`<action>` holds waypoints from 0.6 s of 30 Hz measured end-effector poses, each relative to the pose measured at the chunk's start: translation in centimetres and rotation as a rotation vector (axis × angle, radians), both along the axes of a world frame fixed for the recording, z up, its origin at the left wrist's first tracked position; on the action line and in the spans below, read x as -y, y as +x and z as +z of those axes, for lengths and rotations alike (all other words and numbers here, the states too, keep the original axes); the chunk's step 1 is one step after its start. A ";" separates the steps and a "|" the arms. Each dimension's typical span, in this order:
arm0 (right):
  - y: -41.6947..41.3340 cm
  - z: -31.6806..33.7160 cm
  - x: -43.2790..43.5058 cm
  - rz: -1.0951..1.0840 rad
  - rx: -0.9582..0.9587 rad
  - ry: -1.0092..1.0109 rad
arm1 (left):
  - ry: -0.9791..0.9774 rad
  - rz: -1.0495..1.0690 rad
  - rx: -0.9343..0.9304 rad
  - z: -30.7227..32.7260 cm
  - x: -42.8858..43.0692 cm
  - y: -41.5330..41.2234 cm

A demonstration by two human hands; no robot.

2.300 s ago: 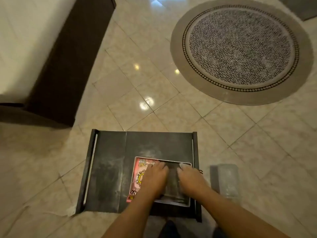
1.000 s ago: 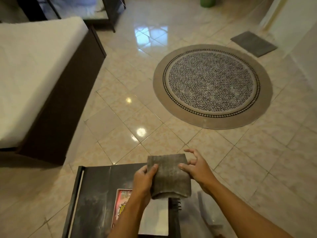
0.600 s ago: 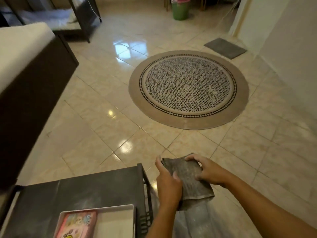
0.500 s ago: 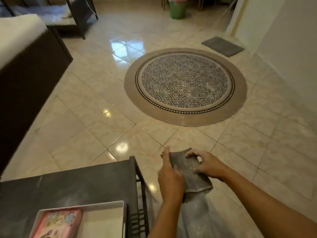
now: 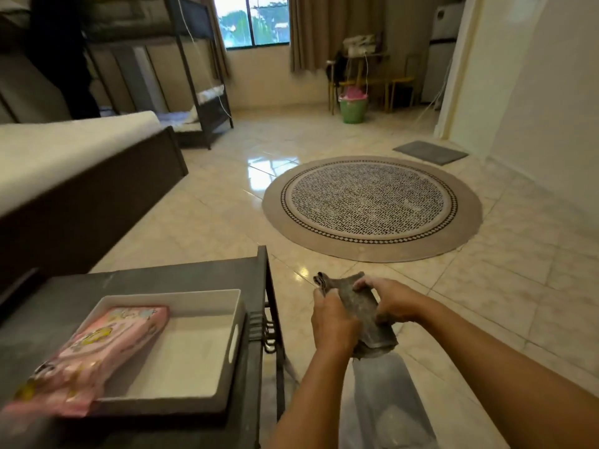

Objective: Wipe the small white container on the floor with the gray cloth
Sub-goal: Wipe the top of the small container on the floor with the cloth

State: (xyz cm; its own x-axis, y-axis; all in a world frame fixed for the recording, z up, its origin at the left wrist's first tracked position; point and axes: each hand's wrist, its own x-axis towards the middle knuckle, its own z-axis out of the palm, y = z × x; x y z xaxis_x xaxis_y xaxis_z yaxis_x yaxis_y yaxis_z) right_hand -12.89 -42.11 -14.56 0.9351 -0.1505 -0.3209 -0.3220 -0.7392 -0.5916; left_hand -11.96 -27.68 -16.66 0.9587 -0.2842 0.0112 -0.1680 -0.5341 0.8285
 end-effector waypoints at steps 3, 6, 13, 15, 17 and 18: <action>-4.8 1.0 -2.2 0.018 0.003 -0.025 | 0.022 0.007 -0.010 0.6 -2.4 -4.0; -9.1 2.2 -3.9 0.023 0.012 -0.066 | 0.027 -0.014 -0.038 1.2 -4.1 -7.7; -14.5 1.6 -5.9 -0.023 0.056 -0.091 | 0.079 -0.054 -0.025 0.4 -5.5 -11.1; -14.8 0.4 -6.2 -0.025 0.051 -0.069 | 0.093 -0.047 -0.030 -0.4 -5.7 -11.1; -14.6 -0.6 -6.2 -0.012 0.039 -0.062 | 0.114 -0.037 -0.032 -1.2 -5.7 -10.9; -14.4 -1.2 -6.2 -0.003 0.025 -0.054 | 0.127 -0.031 -0.039 -1.7 -5.7 -10.9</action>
State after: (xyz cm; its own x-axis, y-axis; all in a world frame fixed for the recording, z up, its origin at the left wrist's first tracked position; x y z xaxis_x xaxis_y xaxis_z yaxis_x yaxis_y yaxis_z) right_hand -27.32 -35.88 -15.76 0.9422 -0.1699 -0.2889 -0.3099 -0.7695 -0.5584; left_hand -22.84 -21.96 -18.37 0.9485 -0.3102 -0.0637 -0.1549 -0.6300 0.7610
